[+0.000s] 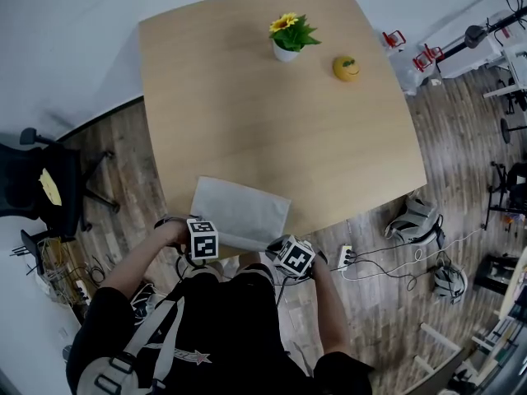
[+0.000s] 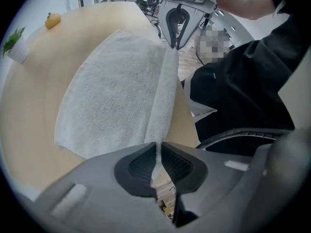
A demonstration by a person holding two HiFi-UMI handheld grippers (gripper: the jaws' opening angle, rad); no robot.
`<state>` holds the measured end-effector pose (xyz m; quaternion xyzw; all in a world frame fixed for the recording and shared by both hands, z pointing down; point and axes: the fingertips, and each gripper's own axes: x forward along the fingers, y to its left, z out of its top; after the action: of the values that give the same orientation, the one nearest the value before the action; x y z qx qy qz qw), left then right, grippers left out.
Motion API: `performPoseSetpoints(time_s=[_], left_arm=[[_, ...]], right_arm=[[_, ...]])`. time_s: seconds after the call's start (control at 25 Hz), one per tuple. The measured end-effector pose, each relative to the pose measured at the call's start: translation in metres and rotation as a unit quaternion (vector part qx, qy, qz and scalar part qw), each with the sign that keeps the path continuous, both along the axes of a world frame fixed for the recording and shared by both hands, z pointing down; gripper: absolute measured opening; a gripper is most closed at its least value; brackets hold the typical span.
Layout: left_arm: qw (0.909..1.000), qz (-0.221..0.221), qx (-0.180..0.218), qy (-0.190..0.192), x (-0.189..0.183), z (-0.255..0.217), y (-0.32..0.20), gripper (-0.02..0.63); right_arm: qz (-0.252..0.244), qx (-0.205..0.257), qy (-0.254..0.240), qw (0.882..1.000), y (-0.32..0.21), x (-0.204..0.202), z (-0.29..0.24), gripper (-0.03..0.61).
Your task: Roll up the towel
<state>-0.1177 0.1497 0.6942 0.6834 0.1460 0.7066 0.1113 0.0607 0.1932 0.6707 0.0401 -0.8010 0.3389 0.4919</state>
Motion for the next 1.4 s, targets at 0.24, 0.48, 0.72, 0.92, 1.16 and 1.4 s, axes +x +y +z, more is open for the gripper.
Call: performPoseSetpoints(time_s=[0.24,0.48,0.72,0.92,1.16,1.4], left_arm=[[1.0000,0.002,-0.009,-0.004,0.004,-0.001,-0.017,0.046],[0.9999,-0.010,0.009,0.001,0.010,0.003,-0.038,0.046],[0.9997,-0.013,0.020,0.005,0.014,0.008,-0.048,0.046],[0.9993,-0.024,0.029,0.002,0.014,0.010,-0.051,0.046],[0.9984,-0.031,0.047,0.007,0.014,0.012,-0.054,0.061],[0.9952,-0.035,0.087,0.025,0.015,0.010,-0.058,0.077]], right_arm=[[-0.001,-0.009,-0.007,1.000,-0.015,0.005,-0.004,0.037],[-0.003,0.003,-0.006,1.000,-0.031,0.011,0.002,0.035],[0.005,0.006,-0.002,1.000,-0.038,0.015,0.008,0.032],[0.006,0.009,0.005,1.000,-0.040,0.016,0.014,0.032],[0.004,0.025,0.017,1.000,-0.041,0.014,0.018,0.032],[0.015,0.066,0.036,0.997,-0.042,0.015,0.019,0.035]])
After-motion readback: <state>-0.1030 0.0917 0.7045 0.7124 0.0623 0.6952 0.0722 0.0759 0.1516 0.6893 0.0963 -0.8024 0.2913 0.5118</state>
